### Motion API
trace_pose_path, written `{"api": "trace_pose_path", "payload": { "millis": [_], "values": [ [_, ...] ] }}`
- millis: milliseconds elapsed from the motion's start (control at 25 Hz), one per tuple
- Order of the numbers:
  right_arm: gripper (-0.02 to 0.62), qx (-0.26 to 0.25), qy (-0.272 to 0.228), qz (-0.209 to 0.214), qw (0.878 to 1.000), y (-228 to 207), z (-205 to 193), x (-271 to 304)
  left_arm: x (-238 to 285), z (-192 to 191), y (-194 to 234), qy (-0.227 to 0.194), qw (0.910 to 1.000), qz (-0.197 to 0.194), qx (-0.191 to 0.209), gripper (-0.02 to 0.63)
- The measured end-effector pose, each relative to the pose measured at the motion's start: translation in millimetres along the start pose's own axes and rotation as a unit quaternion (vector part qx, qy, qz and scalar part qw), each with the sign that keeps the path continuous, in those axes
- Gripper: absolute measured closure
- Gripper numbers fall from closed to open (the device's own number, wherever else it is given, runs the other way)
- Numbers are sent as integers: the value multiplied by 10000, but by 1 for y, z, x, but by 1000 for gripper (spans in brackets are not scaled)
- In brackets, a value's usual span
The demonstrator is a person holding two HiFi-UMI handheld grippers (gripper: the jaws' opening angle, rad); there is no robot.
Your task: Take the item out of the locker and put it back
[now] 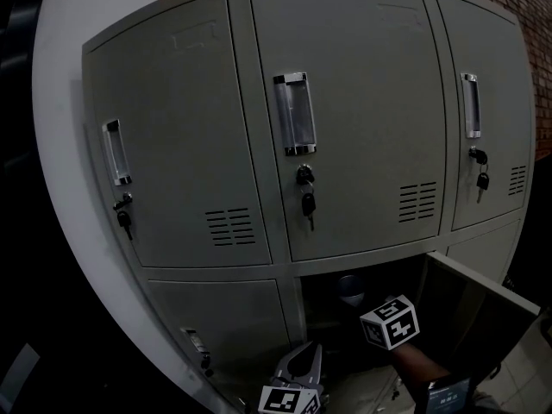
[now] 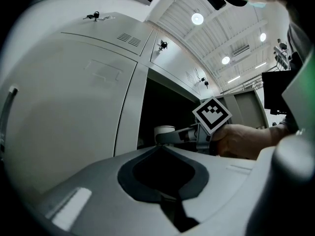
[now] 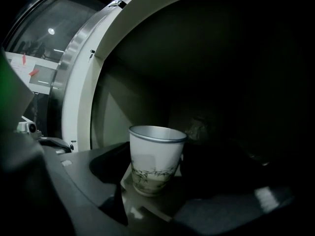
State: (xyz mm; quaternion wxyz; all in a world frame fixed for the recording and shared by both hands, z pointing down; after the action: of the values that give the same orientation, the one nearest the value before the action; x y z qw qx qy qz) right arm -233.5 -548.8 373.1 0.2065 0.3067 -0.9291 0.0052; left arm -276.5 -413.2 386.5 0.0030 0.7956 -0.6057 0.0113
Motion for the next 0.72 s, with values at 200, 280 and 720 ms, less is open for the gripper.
{"api": "trace_pose_path", "payload": {
  "millis": [200,280,720],
  "values": [
    [247,3,-23,-67,10000,2,-1,-1,-3,1,4,-16,10000,-2,-59,611],
    [235,28,-41,-102,9999,1,0,-2,-4,1,6,-15,10000,-5,-81,611],
    [236,151,-53,-257,9995,8,-13,-23,-1,0,9,19,9995,-203,-235,611]
  ]
}}
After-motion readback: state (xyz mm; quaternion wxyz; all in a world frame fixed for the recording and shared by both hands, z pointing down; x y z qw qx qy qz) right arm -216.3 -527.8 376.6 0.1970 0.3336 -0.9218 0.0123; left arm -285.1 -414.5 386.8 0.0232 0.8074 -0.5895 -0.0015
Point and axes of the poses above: the fingertips, and each gripper's own axes: x forward along the fingers, y to its left, z out of its top, the point moved 1 cm from there along -x, backward along the fingers, and after that the axes turned 14 degrees about y, right-handed, at the moved point
